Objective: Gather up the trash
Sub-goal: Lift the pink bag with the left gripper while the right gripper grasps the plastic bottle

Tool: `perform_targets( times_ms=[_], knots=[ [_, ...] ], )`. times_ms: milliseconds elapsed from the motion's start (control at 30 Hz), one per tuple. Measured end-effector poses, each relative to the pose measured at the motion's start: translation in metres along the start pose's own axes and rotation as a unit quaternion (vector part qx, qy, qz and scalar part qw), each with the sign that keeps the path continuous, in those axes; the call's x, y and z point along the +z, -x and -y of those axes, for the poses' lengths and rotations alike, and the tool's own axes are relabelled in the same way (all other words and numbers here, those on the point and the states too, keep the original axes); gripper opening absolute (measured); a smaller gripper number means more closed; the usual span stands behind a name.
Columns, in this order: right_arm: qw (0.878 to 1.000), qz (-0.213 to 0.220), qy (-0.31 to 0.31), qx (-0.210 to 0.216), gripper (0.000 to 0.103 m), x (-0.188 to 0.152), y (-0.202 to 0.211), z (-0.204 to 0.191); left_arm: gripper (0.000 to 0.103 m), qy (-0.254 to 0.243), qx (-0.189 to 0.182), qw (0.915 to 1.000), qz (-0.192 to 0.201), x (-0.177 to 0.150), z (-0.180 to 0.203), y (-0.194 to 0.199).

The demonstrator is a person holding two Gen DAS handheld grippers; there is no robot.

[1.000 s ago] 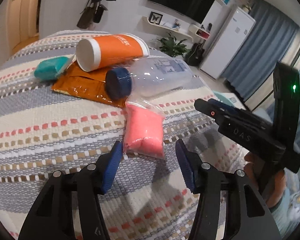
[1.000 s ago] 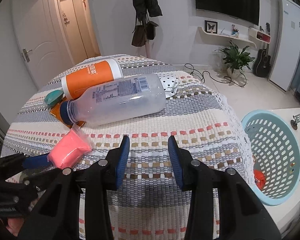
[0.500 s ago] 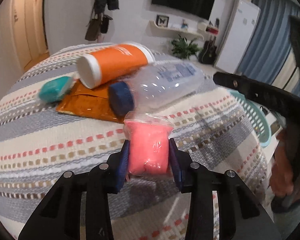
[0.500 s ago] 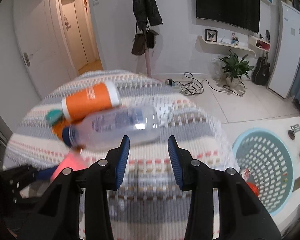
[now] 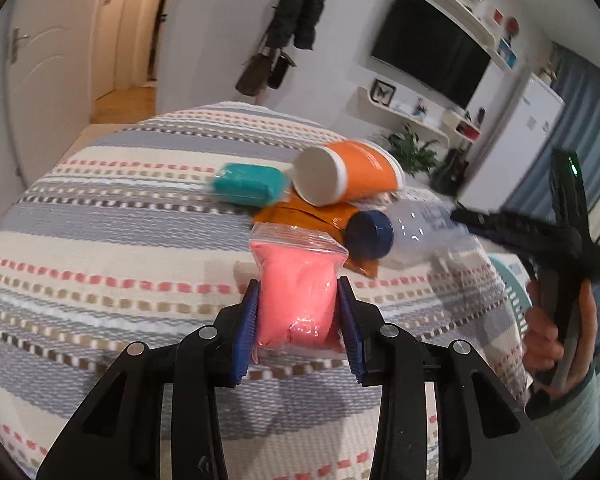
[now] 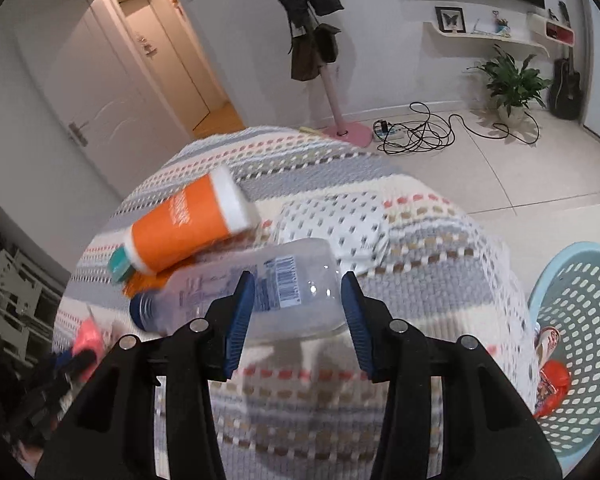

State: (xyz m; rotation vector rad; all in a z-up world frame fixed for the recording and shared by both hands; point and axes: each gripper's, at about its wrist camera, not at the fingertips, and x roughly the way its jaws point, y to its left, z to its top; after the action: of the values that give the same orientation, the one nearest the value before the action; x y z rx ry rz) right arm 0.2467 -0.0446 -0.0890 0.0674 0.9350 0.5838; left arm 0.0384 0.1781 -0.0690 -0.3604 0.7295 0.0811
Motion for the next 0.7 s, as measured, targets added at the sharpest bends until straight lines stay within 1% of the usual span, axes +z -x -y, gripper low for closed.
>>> perform_targets(
  times_ms=[100,233,300,367,400,433,467,500,533,700],
  knots=[
    [1.0,-0.012,0.02,0.012,0.043,-0.014,0.004,-0.017,0.036,0.013,0.005,0.9998,0.011,0.004,-0.01,0.004],
    [0.997,-0.041,0.046,0.042,0.043,-0.049,0.011,-0.048,0.036,0.028,0.017,0.9992,0.022,0.003,-0.022,0.012],
    [0.993,-0.054,0.085,0.061,0.043,-0.069,0.018,-0.071,0.036,0.037,0.021,0.9987,0.027,0.002,-0.028,0.016],
    [0.989,-0.057,0.112,0.079,0.044,-0.081,0.027,-0.084,0.036,0.043,0.025,0.9983,0.031,0.0,-0.031,0.019],
    [0.988,-0.053,0.122,0.079,0.044,-0.081,0.031,-0.088,0.036,0.046,0.026,0.9981,0.031,0.0,-0.032,0.02],
    [0.987,-0.043,0.135,0.073,0.049,-0.079,0.037,-0.092,0.036,0.049,0.026,0.998,0.032,-0.001,-0.032,0.02],
    [0.987,-0.032,0.142,0.065,0.057,-0.076,0.04,-0.094,0.036,0.052,0.025,0.9978,0.033,-0.002,-0.033,0.021],
    [0.988,-0.02,0.148,0.049,0.06,-0.069,0.041,-0.096,0.036,0.055,0.024,0.9976,0.034,-0.002,-0.035,0.022],
    [0.987,-0.017,0.153,0.042,0.062,-0.064,0.039,-0.096,0.036,0.056,0.023,0.9976,0.034,-0.002,-0.035,0.023],
    [0.98,-0.045,0.188,0.042,0.064,-0.047,0.011,-0.111,0.036,0.051,0.021,0.9978,0.038,-0.005,-0.029,0.028]
  ],
)
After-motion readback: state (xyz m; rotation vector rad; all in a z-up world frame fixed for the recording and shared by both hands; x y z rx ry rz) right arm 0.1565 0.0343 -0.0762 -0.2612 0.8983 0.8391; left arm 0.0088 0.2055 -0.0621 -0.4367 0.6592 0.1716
